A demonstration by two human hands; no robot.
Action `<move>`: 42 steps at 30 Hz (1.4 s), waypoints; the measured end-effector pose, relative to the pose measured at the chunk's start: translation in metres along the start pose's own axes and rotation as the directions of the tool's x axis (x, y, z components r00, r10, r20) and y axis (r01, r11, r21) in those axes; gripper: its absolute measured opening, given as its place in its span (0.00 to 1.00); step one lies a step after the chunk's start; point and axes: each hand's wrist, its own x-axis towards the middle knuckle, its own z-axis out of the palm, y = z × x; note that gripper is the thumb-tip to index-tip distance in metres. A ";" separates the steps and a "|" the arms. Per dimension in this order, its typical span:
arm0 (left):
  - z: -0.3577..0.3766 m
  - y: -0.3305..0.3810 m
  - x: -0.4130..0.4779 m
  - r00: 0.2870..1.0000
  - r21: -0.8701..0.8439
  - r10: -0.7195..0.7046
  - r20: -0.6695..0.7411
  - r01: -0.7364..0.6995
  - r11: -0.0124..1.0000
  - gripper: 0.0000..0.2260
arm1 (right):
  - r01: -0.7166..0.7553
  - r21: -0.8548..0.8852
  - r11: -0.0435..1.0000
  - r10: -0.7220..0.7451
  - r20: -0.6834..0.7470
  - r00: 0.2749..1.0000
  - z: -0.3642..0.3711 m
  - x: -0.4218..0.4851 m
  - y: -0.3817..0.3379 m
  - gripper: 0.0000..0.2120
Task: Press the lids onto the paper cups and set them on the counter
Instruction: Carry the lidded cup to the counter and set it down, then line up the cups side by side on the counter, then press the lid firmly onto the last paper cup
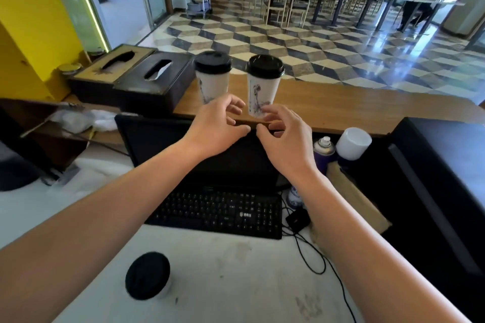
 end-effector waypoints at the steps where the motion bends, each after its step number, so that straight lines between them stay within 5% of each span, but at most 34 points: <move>1: 0.000 -0.005 -0.015 1.000 0.018 0.002 -0.002 -0.002 1.000 0.20 | 0.018 -0.025 1.000 -0.017 0.038 0.999 0.003 -0.013 0.000 0.15; 8: 0.052 -0.066 -0.122 0.984 0.188 -0.168 0.062 0.154 0.970 0.18 | 0.071 -0.300 0.951 0.060 0.407 0.911 0.046 -0.093 0.032 0.14; 13: 0.099 -0.129 -0.209 0.822 0.260 -0.484 0.301 0.417 0.871 0.23 | 0.023 -0.397 0.918 0.242 0.605 0.759 0.083 -0.157 0.061 0.15; 21: 0.104 -0.209 -0.303 0.602 0.307 -0.710 0.366 0.643 0.702 0.20 | 0.029 -0.468 0.883 0.378 0.747 0.546 0.132 -0.228 0.081 0.19; 27: 0.080 -0.252 -0.318 0.580 0.331 -0.747 0.324 0.670 0.664 0.22 | 0.085 -0.523 0.848 0.445 0.791 0.420 0.158 -0.249 0.077 0.23; 35: 0.044 -0.294 -0.308 0.653 0.186 -0.702 0.283 0.681 0.708 0.30 | -0.200 -0.534 0.821 0.556 0.671 0.490 0.180 -0.248 0.047 0.27; 42: 0.033 -0.324 -0.287 0.700 -0.013 -0.633 0.332 0.674 0.739 0.41 | -0.371 -0.435 0.821 0.561 0.489 0.668 0.194 -0.223 0.001 0.28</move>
